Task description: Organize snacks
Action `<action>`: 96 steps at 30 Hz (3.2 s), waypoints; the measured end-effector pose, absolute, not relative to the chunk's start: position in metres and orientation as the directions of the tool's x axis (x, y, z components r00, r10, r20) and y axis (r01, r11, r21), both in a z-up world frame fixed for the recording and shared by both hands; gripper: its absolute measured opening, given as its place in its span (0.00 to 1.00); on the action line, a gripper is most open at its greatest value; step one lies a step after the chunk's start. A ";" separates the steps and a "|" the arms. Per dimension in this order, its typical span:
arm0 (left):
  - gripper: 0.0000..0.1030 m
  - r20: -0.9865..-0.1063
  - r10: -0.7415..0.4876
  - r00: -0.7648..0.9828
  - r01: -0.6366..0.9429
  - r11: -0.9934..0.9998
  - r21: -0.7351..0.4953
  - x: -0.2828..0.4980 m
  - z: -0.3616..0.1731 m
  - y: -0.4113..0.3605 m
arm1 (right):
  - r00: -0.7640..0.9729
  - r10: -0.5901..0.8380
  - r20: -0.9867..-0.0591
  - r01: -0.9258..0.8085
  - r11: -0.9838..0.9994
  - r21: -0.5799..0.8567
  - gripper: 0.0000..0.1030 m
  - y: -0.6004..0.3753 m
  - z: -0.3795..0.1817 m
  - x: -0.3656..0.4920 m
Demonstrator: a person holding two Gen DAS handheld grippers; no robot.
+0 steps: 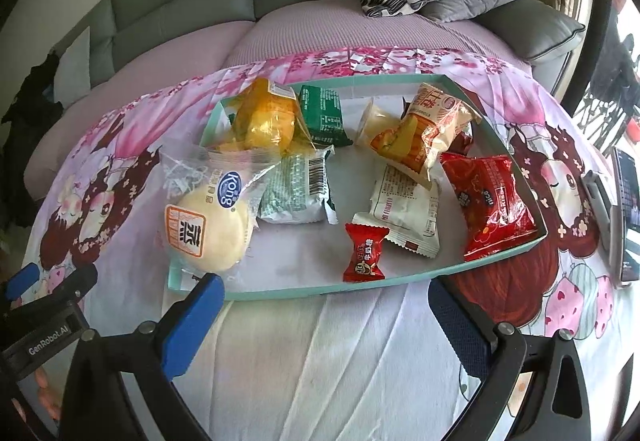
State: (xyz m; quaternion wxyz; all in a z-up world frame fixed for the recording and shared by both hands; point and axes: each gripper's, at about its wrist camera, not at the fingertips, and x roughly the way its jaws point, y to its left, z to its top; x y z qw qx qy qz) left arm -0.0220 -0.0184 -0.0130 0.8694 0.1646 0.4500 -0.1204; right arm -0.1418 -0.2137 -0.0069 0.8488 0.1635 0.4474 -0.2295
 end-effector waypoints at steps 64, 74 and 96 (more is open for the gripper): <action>0.99 -0.837 -0.046 0.546 0.338 0.926 0.170 -0.019 -0.017 -0.016 | 0.483 -0.230 -0.845 0.512 0.857 0.060 1.00 -0.208 -0.014 -0.139; 0.99 -0.838 -0.045 0.544 0.335 0.927 0.168 -0.019 -0.017 -0.015 | 0.482 -0.229 -0.846 0.513 0.856 0.060 1.00 -0.208 -0.015 -0.139; 0.99 -0.839 -0.044 0.543 0.335 0.927 0.168 -0.018 -0.018 -0.014 | 0.481 -0.230 -0.846 0.514 0.856 0.060 1.00 -0.207 -0.015 -0.139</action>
